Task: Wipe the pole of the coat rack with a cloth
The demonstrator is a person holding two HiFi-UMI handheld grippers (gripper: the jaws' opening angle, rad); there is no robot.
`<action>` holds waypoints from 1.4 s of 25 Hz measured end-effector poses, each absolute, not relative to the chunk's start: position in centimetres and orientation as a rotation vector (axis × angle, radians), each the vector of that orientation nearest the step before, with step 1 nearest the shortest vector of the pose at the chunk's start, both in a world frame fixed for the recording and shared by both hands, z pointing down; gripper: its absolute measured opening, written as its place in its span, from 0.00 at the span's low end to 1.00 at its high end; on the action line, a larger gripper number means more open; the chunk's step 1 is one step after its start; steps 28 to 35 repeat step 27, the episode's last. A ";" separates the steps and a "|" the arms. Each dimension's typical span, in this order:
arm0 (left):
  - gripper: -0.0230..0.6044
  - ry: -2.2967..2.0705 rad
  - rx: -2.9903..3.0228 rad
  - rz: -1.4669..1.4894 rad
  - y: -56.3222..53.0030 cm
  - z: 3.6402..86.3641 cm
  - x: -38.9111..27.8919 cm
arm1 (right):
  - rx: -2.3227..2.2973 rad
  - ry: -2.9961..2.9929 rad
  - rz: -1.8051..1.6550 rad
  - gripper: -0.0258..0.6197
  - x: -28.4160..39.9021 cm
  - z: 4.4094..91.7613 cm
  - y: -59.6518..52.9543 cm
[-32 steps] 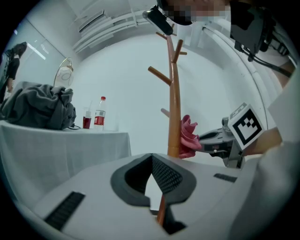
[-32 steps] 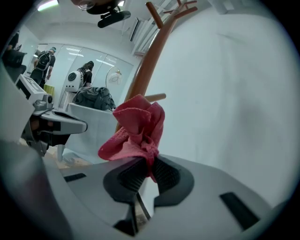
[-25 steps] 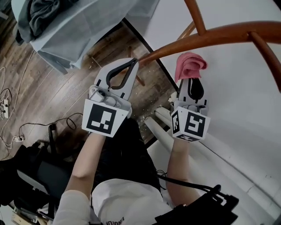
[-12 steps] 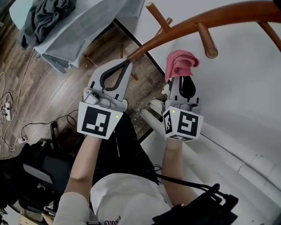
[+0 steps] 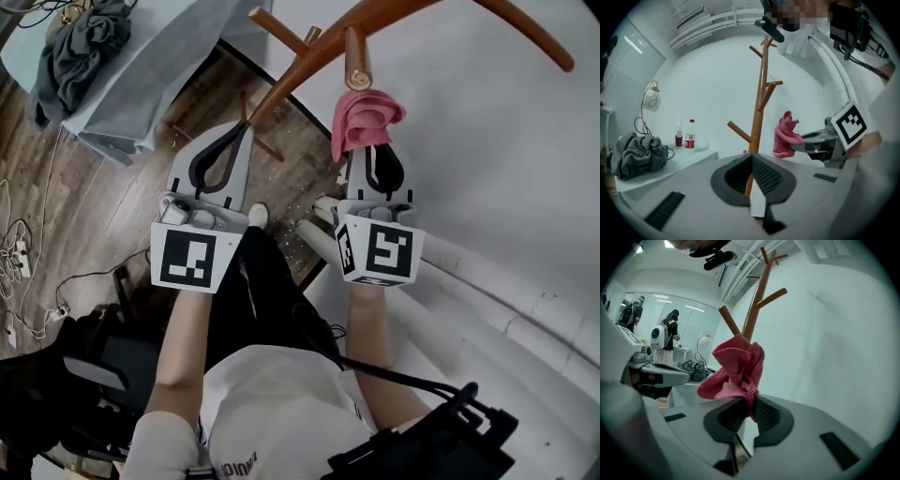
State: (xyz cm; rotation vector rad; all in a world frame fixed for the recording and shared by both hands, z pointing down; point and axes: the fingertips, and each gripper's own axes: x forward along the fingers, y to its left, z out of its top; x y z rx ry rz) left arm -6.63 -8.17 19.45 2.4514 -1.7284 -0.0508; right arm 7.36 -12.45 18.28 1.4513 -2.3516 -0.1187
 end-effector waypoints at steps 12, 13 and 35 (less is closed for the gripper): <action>0.06 -1.680 2.440 -0.050 -8.0 19.1 -5.4 | 1.510 -2.327 -0.121 0.11 8.7 16.8 -12.4; 0.06 -1.689 2.428 -0.053 -8.2 19.0 -5.6 | 1.512 -2.326 -0.121 0.11 8.7 16.7 -12.4; 0.06 -1.733 2.439 0.037 -8.9 18.1 -6.8 | 1.548 -2.311 -0.108 0.11 9.4 15.5 -13.1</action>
